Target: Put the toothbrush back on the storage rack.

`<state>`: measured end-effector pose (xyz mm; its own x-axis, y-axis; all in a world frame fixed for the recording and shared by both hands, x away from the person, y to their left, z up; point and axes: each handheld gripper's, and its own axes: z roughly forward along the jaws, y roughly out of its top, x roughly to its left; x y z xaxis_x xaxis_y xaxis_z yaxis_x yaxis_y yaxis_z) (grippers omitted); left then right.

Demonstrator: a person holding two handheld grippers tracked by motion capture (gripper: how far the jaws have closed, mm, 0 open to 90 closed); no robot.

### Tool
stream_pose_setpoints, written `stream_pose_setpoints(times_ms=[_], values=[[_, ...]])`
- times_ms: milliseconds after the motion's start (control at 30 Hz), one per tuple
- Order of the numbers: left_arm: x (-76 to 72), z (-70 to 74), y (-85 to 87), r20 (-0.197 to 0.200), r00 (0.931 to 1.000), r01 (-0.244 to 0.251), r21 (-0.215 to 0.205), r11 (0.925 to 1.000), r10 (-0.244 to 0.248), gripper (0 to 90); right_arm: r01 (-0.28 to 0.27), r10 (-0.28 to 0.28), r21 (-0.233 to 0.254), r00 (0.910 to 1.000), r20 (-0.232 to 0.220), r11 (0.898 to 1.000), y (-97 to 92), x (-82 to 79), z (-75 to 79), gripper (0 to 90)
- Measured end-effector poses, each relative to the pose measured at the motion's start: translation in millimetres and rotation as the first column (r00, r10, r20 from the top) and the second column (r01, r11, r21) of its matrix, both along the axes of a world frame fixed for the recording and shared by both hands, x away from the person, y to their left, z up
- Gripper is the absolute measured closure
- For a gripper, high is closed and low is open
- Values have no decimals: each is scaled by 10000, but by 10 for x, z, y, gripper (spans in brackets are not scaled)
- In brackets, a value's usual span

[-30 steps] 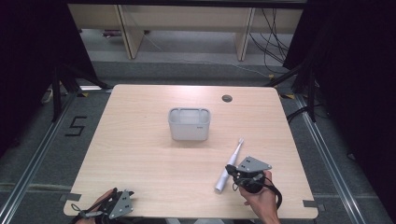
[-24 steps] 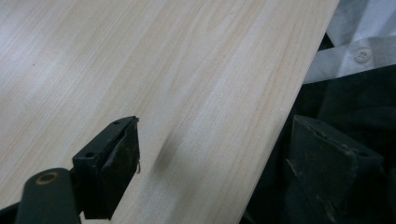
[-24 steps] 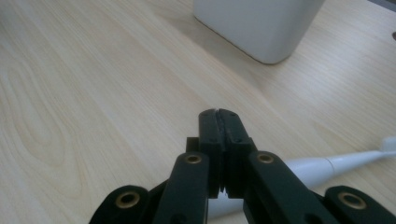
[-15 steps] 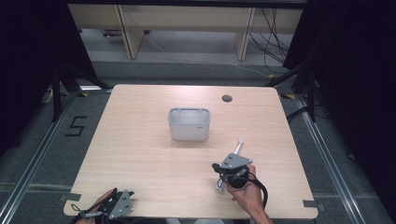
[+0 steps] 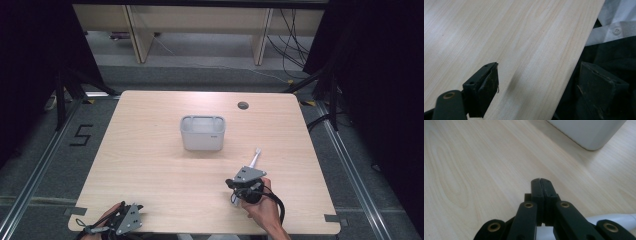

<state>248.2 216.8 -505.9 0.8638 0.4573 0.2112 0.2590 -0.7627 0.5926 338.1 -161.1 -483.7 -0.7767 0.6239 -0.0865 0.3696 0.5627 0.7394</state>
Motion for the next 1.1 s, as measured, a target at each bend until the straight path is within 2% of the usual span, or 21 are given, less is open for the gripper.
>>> stream_pose_setpoints(times_ms=[33, 100, 133, 200, 400, 433, 500, 767, 800, 867, 967, 1000, 1033, 1067, 1100], values=[[1, 1, 2, -9, 10000, 15, -5, 10000, -15, 163, 21, -23, -100, 9998, -196, 9999, 2, -11, -2, 900], [-3, 1, 3, -68, 10000, -59, -38, 10000, 59, 163, 31, -34, -132, 9998, -171, 9999, 6, -5, -26, 900], [-5, 6, 3, -5, 10000, -40, -22, 10000, 40, 163, 75, -80, -141, 9992, -381, 9999, 2, -15, -34, 900], [-4, 4, 4, -27, 10000, -57, -29, 10000, 57, 163, 41, -49, -187, 9989, -470, 9998, -10, -20, -36, 900], [-1, 6, 4, 29, 10000, 15, 19, 10000, -15, 162, 45, -66, -327, 9981, -618, 9995, -55, -39, -71, 900], [-3, 2, 3, -30, 10000, -32, -19, 10000, 32, 162, 80, -92, -239, 9986, -528, 9997, -57, -41, -88, 900], [-3, 6, 5, 44, 10000, 0, 19, 10000, 0, 162, -48, 11, -384, 9954, -956, 9992, -73, -54, -86, 900], [-6, 12, 8, 57, 10000, -21, 4, 10000, 21, 162, -85, 44, -413, 9950, -997, 9991, -103, -112, -118, 900], [-5, 5, 6, 176, 9998, -121, 72, 9999, 119, 162, -89, 47, -398, 9945, -1050, 9992, -112, -118, -119, 900], [-7, 4, 4, 109, 9999, -68, 49, 10000, 67, 163, 5, -63, -513, 9936, -1127, 9987, -137, -121, -120, 900], [-7, 2, 4, 123, 9999, -57, 65, 10000, 56, 163, 28, -76, -425, 9935, -1139, 9991, -160, -130, -118, 899], [-5, 2, 7, 113, 9999, -100, 53, 9999, 99, 162, 17, -79, -466, 9911, -1330, 9989, -181, -132, -108, 899], [-5, 2, 7, 113, 9999, -100, 53, 9999, 99, 162, 17, -79, -466, 9911, -1330, 9989, -181, -132, -108, 899], [-1, 4, 10, 3, 10000, -7, 7, 10000, 7, 163, -259, 208, -430, 9930, -1162, 9987, -205, -106, -126, 899], [-2, 3, 10, 33, 10000, -35, 37, 10000, 35, 162, 10, -55, -382, 9931, -1170, 9993, -205, -126, -126, 899]])
